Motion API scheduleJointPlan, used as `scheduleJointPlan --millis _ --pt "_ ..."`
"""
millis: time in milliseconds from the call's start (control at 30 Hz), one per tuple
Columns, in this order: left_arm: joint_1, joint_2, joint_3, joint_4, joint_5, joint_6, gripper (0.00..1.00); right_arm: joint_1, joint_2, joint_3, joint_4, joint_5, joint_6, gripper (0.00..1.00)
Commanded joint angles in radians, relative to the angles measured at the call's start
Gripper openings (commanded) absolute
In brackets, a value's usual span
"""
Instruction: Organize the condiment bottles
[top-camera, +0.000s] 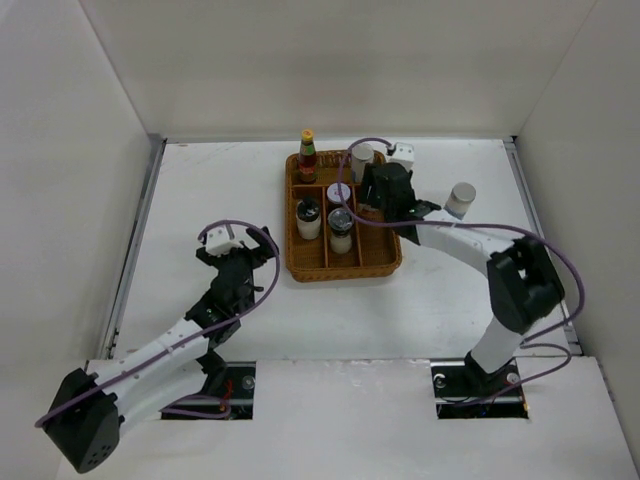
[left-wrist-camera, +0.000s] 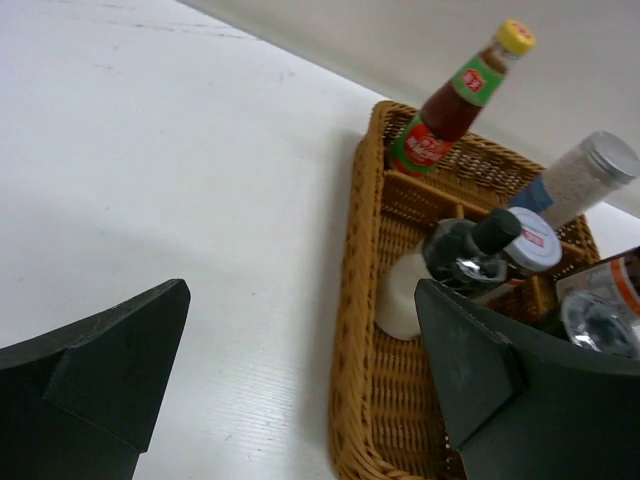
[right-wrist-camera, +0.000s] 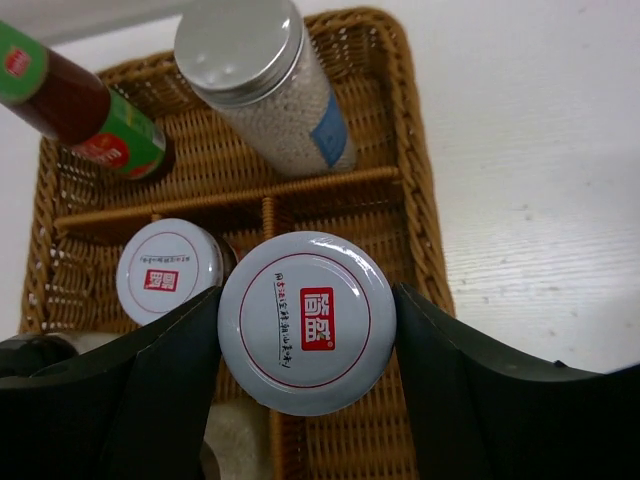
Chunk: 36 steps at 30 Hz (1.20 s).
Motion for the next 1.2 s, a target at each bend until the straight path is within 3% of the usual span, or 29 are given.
scheduleJointPlan --millis 0,167,367,433,567,767,933,1167 --pt "0.049 -0.011 -0.018 0.004 0.05 -0.057 1.0 0.003 0.06 0.116 0.152 -0.028 -0.021 0.37" --pt "0.101 0.003 -0.026 0.01 0.107 -0.065 1.0 -0.002 0.178 0.145 0.193 0.012 -0.04 0.41" --pt "0.125 0.037 -0.01 0.013 0.14 -0.068 1.0 0.01 0.175 0.141 0.215 0.067 -0.098 0.83" --pt "0.125 0.044 0.0 0.013 0.14 -0.068 1.0 0.013 0.117 0.127 0.208 0.073 -0.109 0.9" --pt "0.125 0.041 0.023 0.007 0.14 -0.065 1.0 -0.003 -0.058 0.04 0.19 0.114 -0.106 0.95" --pt "0.132 0.052 0.036 0.004 0.14 -0.068 1.0 -0.19 -0.251 -0.094 0.095 0.32 -0.104 1.0" --pt "0.117 0.069 0.051 0.004 0.15 -0.069 1.0 -0.35 -0.173 -0.06 -0.083 0.277 -0.104 1.0" --pt "0.117 0.092 0.063 0.003 0.158 -0.071 1.0 -0.401 -0.086 -0.051 -0.094 0.102 -0.095 1.0"
